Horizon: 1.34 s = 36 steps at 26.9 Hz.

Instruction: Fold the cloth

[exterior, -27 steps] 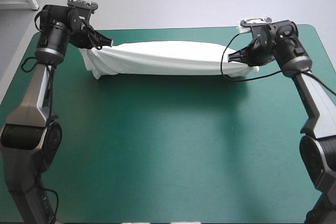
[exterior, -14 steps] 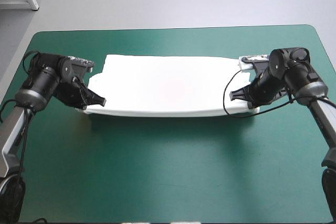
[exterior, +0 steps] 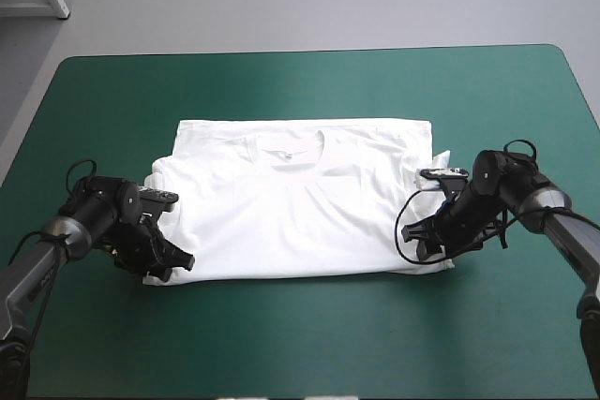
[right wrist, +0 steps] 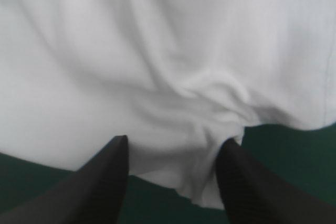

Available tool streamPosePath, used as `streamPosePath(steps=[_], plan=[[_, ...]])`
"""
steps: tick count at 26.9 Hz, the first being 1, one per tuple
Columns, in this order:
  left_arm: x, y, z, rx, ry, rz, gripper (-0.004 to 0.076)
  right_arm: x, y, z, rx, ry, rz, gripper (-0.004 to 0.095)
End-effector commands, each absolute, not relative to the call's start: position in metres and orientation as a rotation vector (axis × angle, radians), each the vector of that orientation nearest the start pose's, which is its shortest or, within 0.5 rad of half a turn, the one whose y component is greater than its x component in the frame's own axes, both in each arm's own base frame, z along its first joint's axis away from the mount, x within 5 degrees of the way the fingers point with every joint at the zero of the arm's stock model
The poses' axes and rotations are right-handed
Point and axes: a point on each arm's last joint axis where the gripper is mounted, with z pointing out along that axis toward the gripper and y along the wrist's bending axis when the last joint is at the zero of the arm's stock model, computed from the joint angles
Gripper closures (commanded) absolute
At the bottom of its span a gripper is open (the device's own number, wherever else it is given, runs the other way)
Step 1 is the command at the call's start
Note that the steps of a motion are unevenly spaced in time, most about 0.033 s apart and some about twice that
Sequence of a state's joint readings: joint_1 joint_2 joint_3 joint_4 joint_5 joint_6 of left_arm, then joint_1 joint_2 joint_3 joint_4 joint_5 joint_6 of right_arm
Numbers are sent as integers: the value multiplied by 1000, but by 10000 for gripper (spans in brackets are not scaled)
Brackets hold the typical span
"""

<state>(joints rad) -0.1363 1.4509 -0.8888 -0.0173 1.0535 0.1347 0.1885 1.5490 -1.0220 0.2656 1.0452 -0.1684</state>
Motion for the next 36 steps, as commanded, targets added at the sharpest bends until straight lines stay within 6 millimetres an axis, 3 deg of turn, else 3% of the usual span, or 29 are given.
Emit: streamPosePath(steps=[1, 3, 6, 8, 12, 18, 24, 27, 31, 36], plan=[[244, -36, 244, 325, 2948, -48, 258, 275, 72, 266, -340, 2828, 365, 230], [249, -37, 265, 294, 2883, -56, 251, 279, 71, 290, -338, 2723, 338, 235], [256, -37, 317, 248, 2684, -55, 251, 279, 65, 327, -314, 2610, 243, 236], [254, -33, 344, 221, 2571, -19, 251, 276, 59, 339, -302, 2576, 174, 236], [248, -27, 355, 202, 2543, 54, 251, 273, 54, 342, -270, 2577, 110, 235], [250, -16, 337, 107, 2548, 99, 251, 270, 52, 340, -270, 2622, 87, 237], [256, 33, 295, -220, 2515, -10, 251, 263, 51, 339, -300, 2673, 78, 238], [261, 52, 281, -294, 2507, -126, 251, 261, 51, 342, -304, 2668, 86, 238], [276, 55, 262, -283, 2523, -256, 251, 261, 52, 342, -304, 2664, 105, 238], [290, 58, 233, -300, 2599, -283, 251, 262, 52, 343, -305, 2653, 107, 238]])
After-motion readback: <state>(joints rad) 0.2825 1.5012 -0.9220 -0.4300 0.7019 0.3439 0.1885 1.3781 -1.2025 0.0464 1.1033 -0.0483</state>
